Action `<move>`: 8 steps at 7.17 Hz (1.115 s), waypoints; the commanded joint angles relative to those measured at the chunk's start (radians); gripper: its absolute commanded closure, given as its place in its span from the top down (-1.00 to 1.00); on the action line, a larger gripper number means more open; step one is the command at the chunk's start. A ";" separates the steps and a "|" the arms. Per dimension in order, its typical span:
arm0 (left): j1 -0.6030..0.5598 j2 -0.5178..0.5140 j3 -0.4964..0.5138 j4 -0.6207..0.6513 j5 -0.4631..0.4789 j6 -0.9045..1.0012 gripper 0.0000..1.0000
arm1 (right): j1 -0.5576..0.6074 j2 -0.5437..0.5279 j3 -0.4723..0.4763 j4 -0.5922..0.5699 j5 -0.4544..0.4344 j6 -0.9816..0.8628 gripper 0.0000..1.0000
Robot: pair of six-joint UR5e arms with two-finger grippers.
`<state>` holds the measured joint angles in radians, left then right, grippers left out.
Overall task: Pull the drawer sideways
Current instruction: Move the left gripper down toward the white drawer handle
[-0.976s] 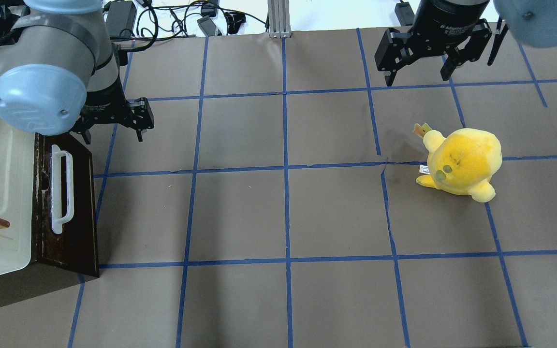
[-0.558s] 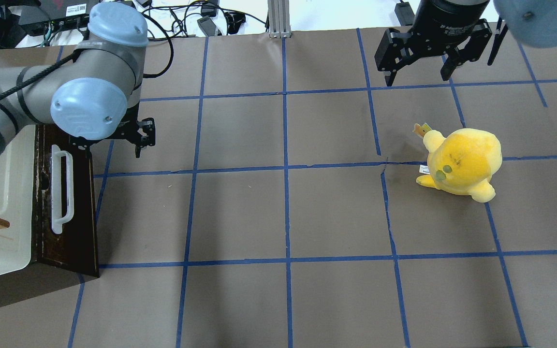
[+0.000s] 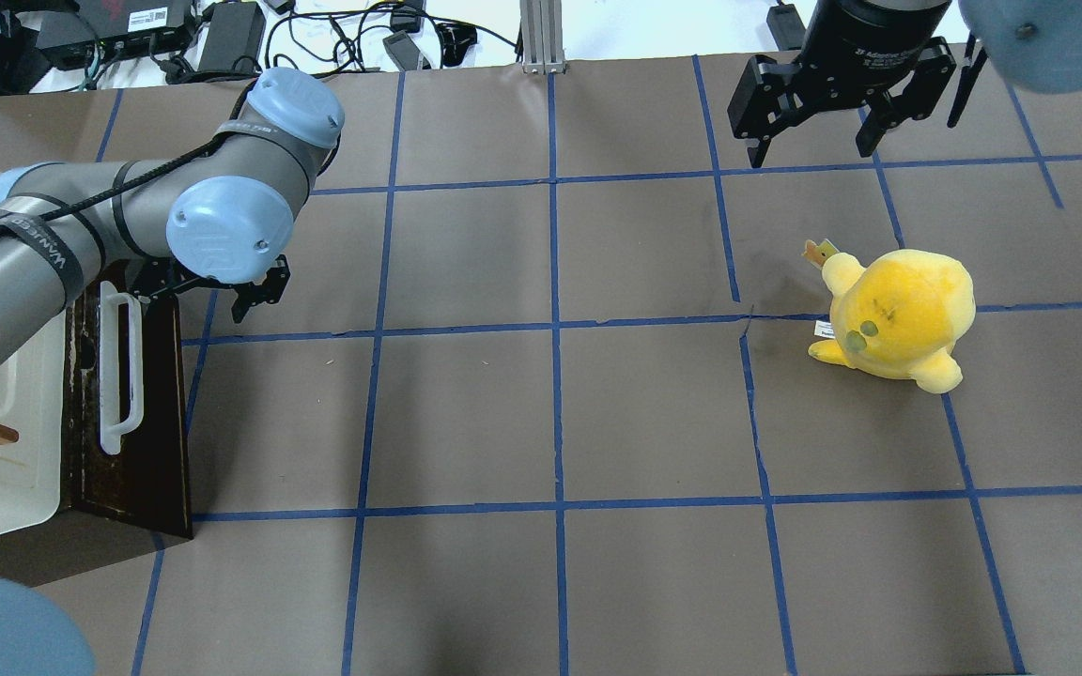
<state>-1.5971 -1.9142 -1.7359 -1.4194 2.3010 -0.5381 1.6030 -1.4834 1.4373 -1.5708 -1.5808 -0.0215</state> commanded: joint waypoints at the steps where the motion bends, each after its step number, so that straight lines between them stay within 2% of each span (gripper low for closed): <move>1: 0.000 -0.032 0.002 -0.004 0.050 -0.055 1.00 | 0.000 0.000 0.000 0.000 -0.001 0.000 1.00; 2: 0.000 -0.037 0.004 -0.004 0.052 -0.062 0.75 | 0.000 0.000 0.000 0.000 0.001 0.000 1.00; 3: 0.002 -0.032 0.004 -0.006 0.054 -0.063 0.66 | 0.000 0.000 0.000 0.000 -0.001 0.000 1.00; 8: 0.032 -0.037 -0.001 -0.015 0.072 -0.074 0.66 | 0.000 0.000 0.000 0.000 0.001 0.000 1.00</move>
<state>-1.5742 -1.9501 -1.7330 -1.4314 2.3727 -0.6042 1.6030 -1.4834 1.4373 -1.5708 -1.5800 -0.0215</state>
